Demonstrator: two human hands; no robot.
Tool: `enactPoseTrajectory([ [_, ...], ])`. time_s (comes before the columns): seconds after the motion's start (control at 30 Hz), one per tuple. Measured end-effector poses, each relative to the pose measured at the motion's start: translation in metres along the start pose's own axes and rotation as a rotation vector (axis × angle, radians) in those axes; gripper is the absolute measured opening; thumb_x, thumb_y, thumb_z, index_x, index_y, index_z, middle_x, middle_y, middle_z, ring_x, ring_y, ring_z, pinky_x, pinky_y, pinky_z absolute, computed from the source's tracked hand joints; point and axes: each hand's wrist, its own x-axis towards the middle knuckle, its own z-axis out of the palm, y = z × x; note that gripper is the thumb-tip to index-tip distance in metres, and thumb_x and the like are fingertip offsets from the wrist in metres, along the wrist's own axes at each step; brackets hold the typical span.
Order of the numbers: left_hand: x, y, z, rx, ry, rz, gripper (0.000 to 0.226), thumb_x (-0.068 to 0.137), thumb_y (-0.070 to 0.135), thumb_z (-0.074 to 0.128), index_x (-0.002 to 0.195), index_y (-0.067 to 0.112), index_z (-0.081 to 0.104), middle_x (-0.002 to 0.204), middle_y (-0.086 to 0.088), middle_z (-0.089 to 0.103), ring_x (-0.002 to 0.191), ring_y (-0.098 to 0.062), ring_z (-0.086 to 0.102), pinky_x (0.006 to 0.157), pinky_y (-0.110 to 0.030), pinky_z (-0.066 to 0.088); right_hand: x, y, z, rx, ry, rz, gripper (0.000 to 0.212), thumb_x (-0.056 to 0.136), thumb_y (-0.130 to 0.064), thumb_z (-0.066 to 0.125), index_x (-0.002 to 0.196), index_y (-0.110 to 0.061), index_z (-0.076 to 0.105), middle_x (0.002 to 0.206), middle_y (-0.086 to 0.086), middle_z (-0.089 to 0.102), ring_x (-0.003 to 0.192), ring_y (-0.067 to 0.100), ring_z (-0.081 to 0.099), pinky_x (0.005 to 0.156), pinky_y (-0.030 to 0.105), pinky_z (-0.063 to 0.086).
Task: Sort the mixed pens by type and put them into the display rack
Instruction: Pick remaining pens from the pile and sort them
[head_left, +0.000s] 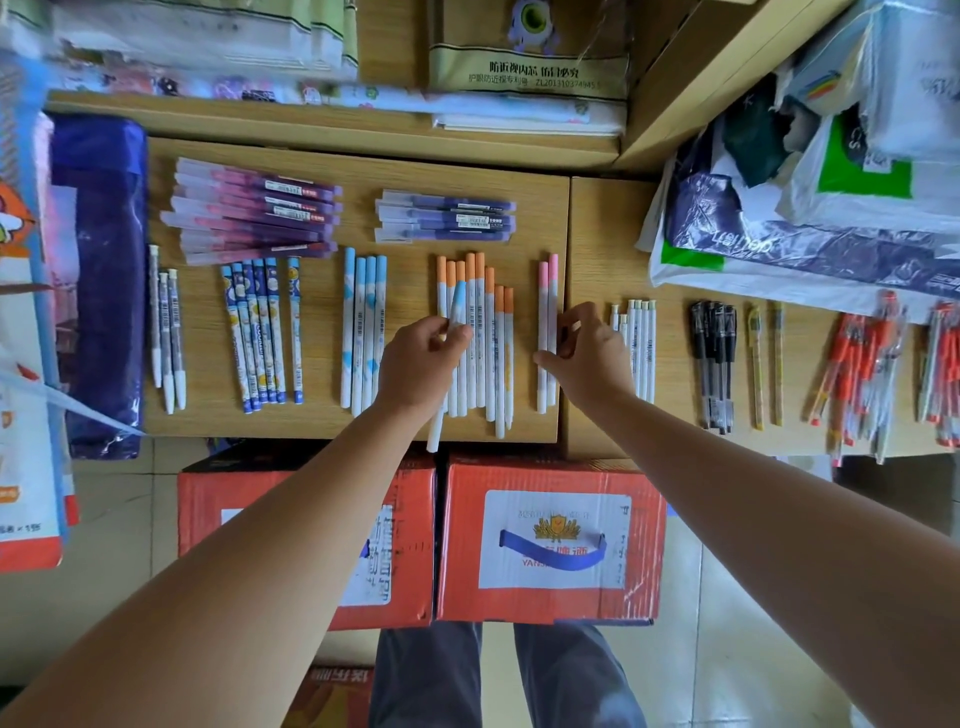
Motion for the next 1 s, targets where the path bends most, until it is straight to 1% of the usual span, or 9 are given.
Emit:
enactPoseTrajectory([
  [0.07,0.0,0.0,0.0,-0.005,0.0,0.0,0.028,0.095,0.03,0.055,0.095,0.005,0.068,0.066,0.003,0.053,0.07,-0.018,0.053,0.072,-0.044,0.05,0.0,0.0,0.001,-0.016,0.015,-0.016,0.043,0.078,-0.023,0.077,0.111,-0.01,0.052,0.087,0.004,0.061,0.077,0.017,0.055,0.062,0.022,0.035],
  [0.37,0.0,0.0,0.0,-0.029,-0.005,-0.007,0.028,0.096,0.03,0.054,0.1,0.007,0.068,0.07,0.005,0.056,0.074,-0.016,0.055,0.073,-0.039,0.051,0.001,0.003,0.002,-0.004,0.012,-0.008,0.035,0.08,-0.033,0.073,0.104,-0.013,0.056,0.084,0.0,0.064,0.076,0.016,0.06,0.055,0.023,0.041],
  [0.47,0.0,0.0,0.0,-0.028,-0.005,-0.006,0.028,0.096,0.031,0.054,0.1,0.007,0.068,0.073,0.0,0.058,0.075,-0.018,0.056,0.073,-0.042,0.051,0.001,0.002,-0.001,0.013,0.034,-0.01,0.033,0.081,-0.033,0.071,0.103,-0.012,0.058,0.081,0.002,0.065,0.076,0.017,0.059,0.059,0.025,0.043],
  [0.53,0.001,0.0,0.0,-0.026,-0.002,-0.006,0.028,0.096,0.031,0.054,0.099,0.007,0.068,0.075,-0.005,0.059,0.075,-0.02,0.056,0.072,-0.041,0.05,0.002,0.003,-0.004,0.035,0.025,-0.005,0.03,0.082,-0.033,0.07,0.102,-0.014,0.057,0.08,0.001,0.064,0.074,0.015,0.058,0.055,0.022,0.04],
  [0.7,0.001,0.001,0.0,-0.032,-0.01,-0.015,0.027,0.096,0.03,0.053,0.099,0.008,0.067,0.074,-0.002,0.058,0.073,-0.017,0.054,0.065,-0.029,0.042,0.002,0.005,-0.006,0.046,-0.012,0.004,0.028,0.083,-0.034,0.068,0.102,-0.016,0.057,0.079,-0.002,0.063,0.074,0.015,0.059,0.053,0.023,0.037],
  [0.8,0.001,0.001,0.001,-0.022,0.0,-0.006,0.027,0.096,0.03,0.054,0.102,0.008,0.068,0.086,-0.011,0.065,0.079,-0.018,0.056,0.064,-0.025,0.04,0.002,0.005,-0.008,0.066,0.013,-0.02,0.022,0.085,-0.033,0.066,0.098,-0.016,0.059,0.078,-0.003,0.062,0.072,0.014,0.058,0.056,0.025,0.039],
  [0.87,0.001,0.002,0.001,-0.013,0.017,0.005,0.028,0.096,0.031,0.055,0.104,0.009,0.069,0.091,-0.011,0.068,0.081,-0.018,0.057,0.065,-0.021,0.04,0.0,0.003,-0.009,0.132,0.001,-0.083,0.016,0.087,-0.03,0.066,0.094,-0.016,0.061,0.077,-0.005,0.062,0.068,0.009,0.058,0.057,0.021,0.042],
  [0.93,0.001,0.004,0.001,-0.061,0.017,0.004,0.027,0.095,0.03,0.057,0.103,0.008,0.07,0.081,-0.008,0.066,0.071,-0.016,0.058,0.062,-0.024,0.043,-0.003,-0.003,-0.011,0.234,-0.069,-0.128,0.014,0.089,-0.03,0.065,0.092,-0.016,0.063,0.076,-0.003,0.063,0.066,0.011,0.059,0.059,0.02,0.048],
  [1.0,0.001,0.007,0.002,-0.154,-0.008,-0.037,0.027,0.094,0.028,0.059,0.101,0.005,0.07,0.064,-0.001,0.058,0.052,-0.011,0.054,0.054,-0.026,0.047,-0.008,-0.013,-0.012,0.327,-0.169,-0.131,0.016,0.088,-0.032,0.066,0.09,-0.016,0.065,0.079,0.004,0.067,0.07,0.019,0.064,0.065,0.03,0.054],
])
